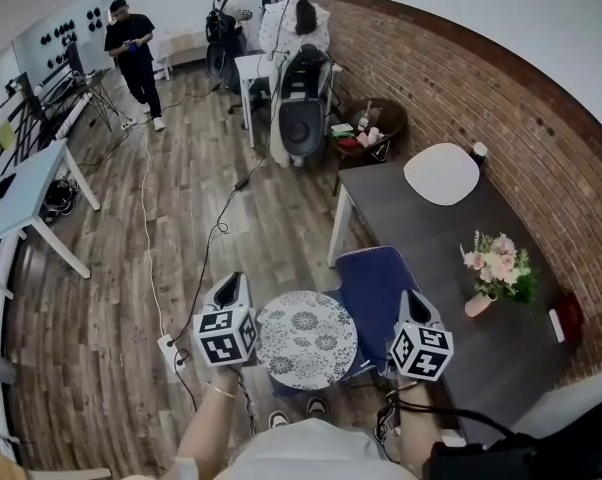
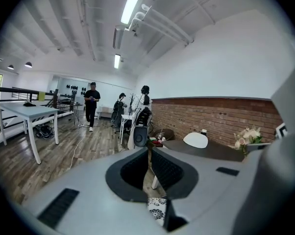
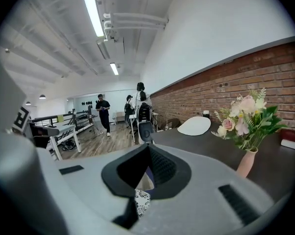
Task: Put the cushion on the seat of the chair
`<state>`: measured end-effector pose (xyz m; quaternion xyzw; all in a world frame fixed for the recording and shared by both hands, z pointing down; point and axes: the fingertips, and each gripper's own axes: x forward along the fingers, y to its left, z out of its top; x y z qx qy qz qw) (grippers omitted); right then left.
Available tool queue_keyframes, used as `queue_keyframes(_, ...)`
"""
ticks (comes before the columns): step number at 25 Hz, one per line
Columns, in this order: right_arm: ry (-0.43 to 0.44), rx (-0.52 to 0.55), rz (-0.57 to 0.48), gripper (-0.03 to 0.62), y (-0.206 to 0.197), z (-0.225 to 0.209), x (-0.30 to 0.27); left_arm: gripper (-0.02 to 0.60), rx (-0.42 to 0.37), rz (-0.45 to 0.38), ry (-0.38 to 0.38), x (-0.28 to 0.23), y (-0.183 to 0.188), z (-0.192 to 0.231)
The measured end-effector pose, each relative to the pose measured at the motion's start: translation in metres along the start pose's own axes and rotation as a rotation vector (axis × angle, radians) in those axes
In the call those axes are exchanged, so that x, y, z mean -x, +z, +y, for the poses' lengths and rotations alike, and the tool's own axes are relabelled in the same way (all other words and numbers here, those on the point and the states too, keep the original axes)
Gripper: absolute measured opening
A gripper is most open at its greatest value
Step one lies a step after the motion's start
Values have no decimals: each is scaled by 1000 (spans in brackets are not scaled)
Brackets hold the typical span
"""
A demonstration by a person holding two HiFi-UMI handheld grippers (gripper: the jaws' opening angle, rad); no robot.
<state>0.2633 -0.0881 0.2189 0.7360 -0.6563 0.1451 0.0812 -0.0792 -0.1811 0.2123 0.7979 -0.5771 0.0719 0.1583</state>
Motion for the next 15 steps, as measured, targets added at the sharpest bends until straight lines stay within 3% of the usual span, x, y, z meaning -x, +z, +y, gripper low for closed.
queue_keyframes(15, -21, -27, 35, 2, -13, -7, 5, 20, 7, 21, -1, 1, -8, 2)
